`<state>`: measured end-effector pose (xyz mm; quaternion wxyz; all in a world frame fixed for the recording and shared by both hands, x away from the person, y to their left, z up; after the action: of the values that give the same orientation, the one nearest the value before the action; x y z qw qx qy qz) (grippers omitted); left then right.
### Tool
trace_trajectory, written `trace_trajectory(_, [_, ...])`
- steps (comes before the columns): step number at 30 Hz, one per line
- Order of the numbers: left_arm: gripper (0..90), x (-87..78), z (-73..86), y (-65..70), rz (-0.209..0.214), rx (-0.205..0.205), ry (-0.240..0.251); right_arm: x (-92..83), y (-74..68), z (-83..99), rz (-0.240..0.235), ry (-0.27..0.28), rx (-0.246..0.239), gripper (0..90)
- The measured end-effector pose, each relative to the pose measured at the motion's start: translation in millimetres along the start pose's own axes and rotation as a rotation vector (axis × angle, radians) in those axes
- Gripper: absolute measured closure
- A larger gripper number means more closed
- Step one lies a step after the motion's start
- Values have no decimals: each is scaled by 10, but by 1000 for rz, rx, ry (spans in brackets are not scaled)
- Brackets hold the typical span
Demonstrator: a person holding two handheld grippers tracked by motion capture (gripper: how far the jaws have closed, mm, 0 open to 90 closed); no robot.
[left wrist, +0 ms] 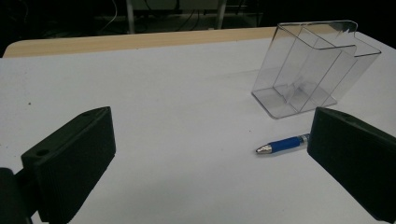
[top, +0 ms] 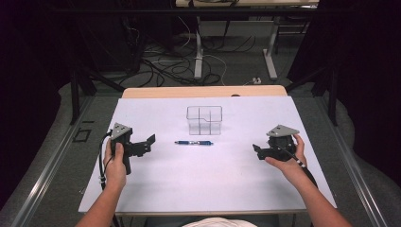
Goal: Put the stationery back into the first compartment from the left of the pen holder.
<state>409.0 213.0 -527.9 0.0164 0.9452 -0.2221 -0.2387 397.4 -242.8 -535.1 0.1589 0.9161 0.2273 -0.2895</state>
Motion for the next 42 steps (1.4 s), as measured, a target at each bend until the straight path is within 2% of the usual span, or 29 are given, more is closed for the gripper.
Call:
trace_trajectory(5, [9,1,11,-20,0,19,-2,53,-116,-107,-21,-1,-83,234])
trace_trajectory(6, [9,-1,17,-27,-1,21,-8,70,-163,-153,-39,-6,-101,261])
trace_trajectory(7, [9,2,23,-32,-2,20,-10,70,-163,-153,-39,-6,-101,261])
trace_trajectory(8, [9,3,31,-41,-3,24,-13,82,-179,-177,-45,-9,-120,270])
trace_trajectory(9, [9,6,37,-51,-4,24,-12,116,-235,-219,-82,-28,-132,292])
trace_trajectory(10, [9,7,43,-58,-1,19,-13,116,-235,-219,-82,-28,-132,292])
trace_trajectory(12, [9,8,49,-69,-2,18,-18,143,-286,-264,-106,-39,-161,322])
trace_trajectory(15, [10,11,51,-69,-4,22,-21,180,-362,-324,-148,-63,-218,329])
trace_trajectory(21, [10,11,54,-83,-10,33,-26,253,-515,-462,-184,-103,-317,329])
trace_trajectory(26, [10,19,64,-91,-12,30,-30,298,-634,-596,-220,-109,-349,328])
trace_trajectory(29, [10,25,66,-81,-8,31,-31,330,-692,-670,-234,-106,-387,327])
trace_trajectory(33, [17,35,75,-72,-16,42,-33,381,-766,-751,-237,-119,-418,332])
trace_trajectory(38, [25,30,73,-77,-21,46,-31,463,-873,-819,-273,-141,-445,408])
trace_trajectory(41, [34,31,75,-80,-24,43,-30,523,-987,-874,-310,-150,-489,443])
trace_trajectory(42, [34,32,76,-80,-24,41,-30,523,-987,-874,-310,-150,-489,443])
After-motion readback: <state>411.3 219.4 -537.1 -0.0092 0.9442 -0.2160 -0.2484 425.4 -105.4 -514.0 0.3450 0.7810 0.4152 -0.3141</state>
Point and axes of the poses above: each handheld gripper's, and its own axes: x roughly forward along the jaws, z roughly out of its underside, y roughly to its right, the point moved 5 cm from there along x, roughly forward along the jaws
